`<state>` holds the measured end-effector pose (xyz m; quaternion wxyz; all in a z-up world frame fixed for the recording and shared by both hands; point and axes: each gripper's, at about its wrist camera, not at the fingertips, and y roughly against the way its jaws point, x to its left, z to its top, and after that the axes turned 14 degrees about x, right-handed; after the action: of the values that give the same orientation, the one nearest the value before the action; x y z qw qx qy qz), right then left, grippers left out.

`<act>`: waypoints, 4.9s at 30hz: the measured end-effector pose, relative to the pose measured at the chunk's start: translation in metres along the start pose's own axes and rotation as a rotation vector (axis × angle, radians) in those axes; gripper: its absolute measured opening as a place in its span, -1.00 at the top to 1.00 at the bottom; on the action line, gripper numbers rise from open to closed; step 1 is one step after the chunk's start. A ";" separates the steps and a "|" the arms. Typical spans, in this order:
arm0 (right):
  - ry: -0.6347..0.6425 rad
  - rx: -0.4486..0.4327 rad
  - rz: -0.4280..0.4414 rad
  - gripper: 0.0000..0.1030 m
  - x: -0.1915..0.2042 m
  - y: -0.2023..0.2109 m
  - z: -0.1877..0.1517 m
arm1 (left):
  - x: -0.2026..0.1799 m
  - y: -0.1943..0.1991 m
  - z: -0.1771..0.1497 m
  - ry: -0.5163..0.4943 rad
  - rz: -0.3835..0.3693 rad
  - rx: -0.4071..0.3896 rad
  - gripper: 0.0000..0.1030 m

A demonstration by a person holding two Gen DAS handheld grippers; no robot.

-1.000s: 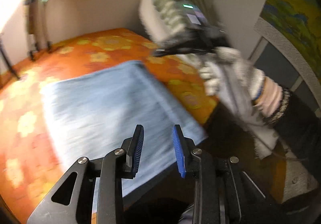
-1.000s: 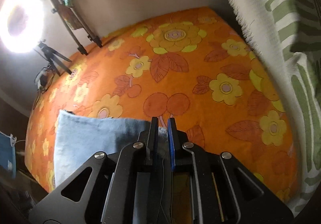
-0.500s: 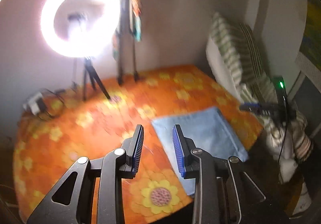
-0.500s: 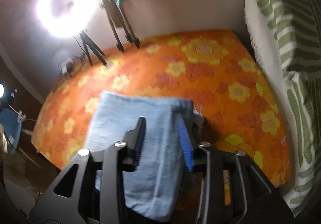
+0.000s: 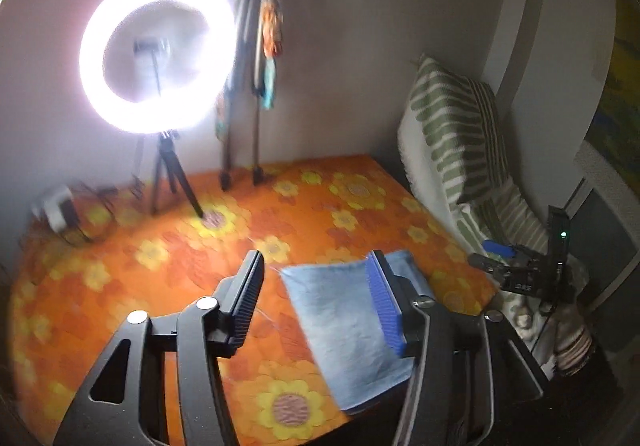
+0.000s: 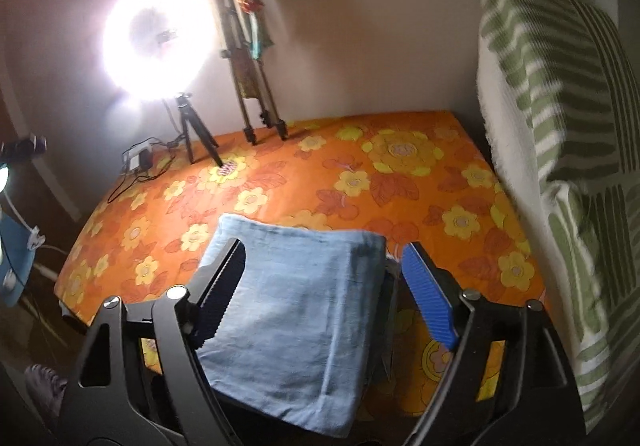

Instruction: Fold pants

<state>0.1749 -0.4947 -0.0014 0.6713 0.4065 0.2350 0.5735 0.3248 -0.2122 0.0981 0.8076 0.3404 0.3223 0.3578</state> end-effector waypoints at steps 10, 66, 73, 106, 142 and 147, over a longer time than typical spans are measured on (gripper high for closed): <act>-0.150 0.183 0.022 -0.75 -0.051 -0.112 -0.024 | 0.010 -0.147 -0.048 0.121 -0.088 0.182 -0.02; -0.171 0.179 0.251 0.74 -0.050 -0.146 -0.004 | 0.024 -0.242 -0.042 0.228 -0.153 0.151 0.76; -0.149 0.106 0.276 0.79 -0.038 -0.109 0.000 | 0.011 -0.213 -0.037 0.177 -0.157 0.088 0.78; -0.127 -0.049 0.134 0.81 -0.085 -0.178 0.231 | 0.041 -0.282 0.174 0.020 -0.087 -0.065 0.82; -0.034 -0.082 -0.122 -0.02 -0.035 -0.147 0.158 | 0.022 -0.229 0.117 -0.061 0.102 -0.047 0.45; -0.020 -0.102 -0.135 -0.10 -0.012 -0.119 0.121 | 0.009 -0.202 0.087 -0.068 0.111 -0.069 0.03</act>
<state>0.3356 -0.5416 -0.0323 0.7307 0.3606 0.2254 0.5340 0.4681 -0.3362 -0.0130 0.8084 0.3418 0.2626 0.4009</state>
